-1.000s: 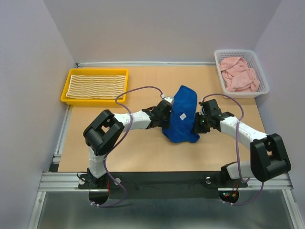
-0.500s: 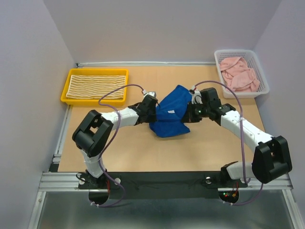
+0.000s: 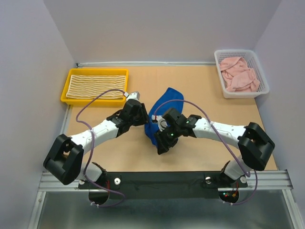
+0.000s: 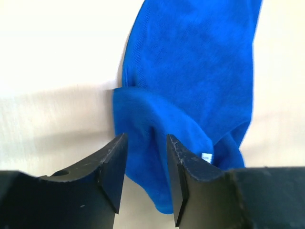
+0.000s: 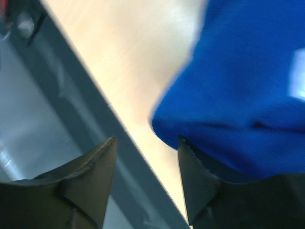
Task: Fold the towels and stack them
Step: Flatten out the crumpled towel
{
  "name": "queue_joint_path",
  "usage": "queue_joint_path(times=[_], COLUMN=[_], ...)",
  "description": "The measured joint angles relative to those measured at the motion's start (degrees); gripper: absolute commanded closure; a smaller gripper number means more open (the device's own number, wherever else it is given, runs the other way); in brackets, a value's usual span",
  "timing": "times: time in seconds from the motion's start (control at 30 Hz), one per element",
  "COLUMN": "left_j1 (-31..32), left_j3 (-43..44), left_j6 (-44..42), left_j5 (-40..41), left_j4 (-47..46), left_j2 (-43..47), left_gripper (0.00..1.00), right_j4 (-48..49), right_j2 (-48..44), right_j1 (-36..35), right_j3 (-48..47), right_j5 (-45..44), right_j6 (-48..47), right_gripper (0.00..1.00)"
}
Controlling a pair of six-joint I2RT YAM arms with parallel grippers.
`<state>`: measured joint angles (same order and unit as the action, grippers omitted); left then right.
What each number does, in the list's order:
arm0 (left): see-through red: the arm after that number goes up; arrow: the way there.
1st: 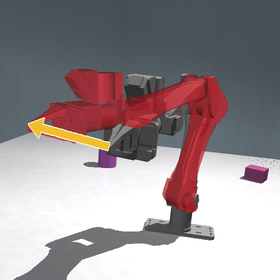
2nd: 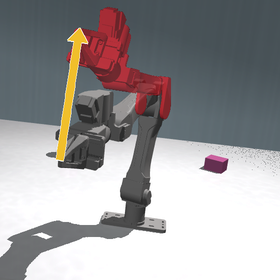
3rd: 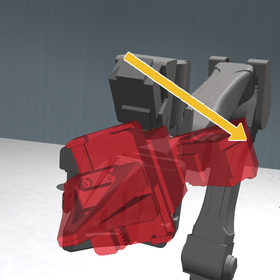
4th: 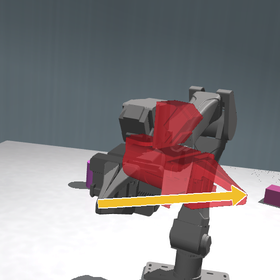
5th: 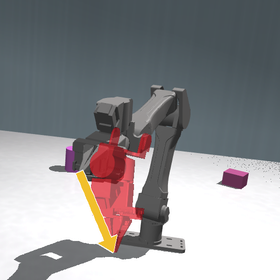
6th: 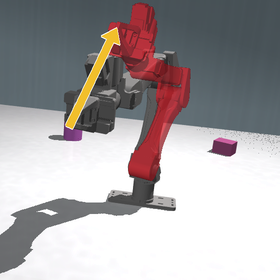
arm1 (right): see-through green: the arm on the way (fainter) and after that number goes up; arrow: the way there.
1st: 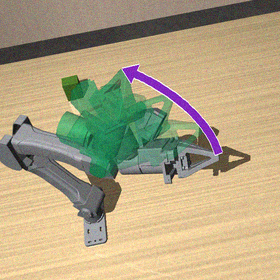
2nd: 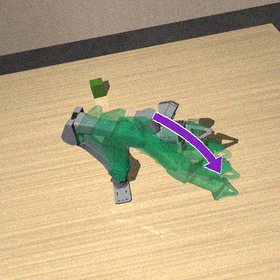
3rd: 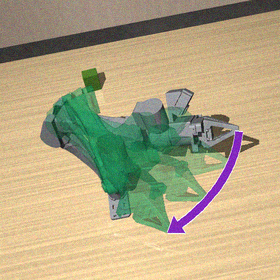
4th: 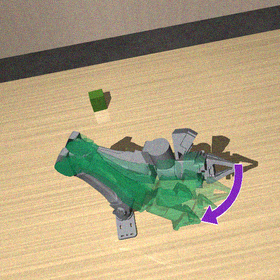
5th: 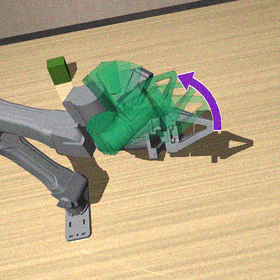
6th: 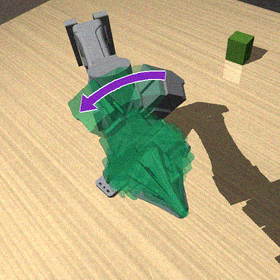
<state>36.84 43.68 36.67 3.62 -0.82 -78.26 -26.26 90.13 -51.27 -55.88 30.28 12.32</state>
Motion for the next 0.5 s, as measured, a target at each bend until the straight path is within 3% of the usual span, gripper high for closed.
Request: queue_joint_path(times=[0.2,0.3,0.5], left_j1=[0.55,2.54,8.74], left_j3=[-0.09,0.48,10.03], left_j6=[-0.22,-0.72,-2.45], left_j5=[1.18,3.15,7.02], left_j4=[0.98,3.26,9.51], left_j2=[3.76,4.17,-2.05], left_gripper=[0.33,0.32,0.32], right_j4=[-2.69,-2.73,-2.25], right_j2=[-8.76,-12.39,-14.43], right_j1=[5.62,13.55,22.88], right_j3=[0.0,0.28,3.76], right_j5=[-12.22,-17.0,-22.88], right_j6=[1.6,3.91,7.87], right_gripper=[0.37,0.28,0.27])
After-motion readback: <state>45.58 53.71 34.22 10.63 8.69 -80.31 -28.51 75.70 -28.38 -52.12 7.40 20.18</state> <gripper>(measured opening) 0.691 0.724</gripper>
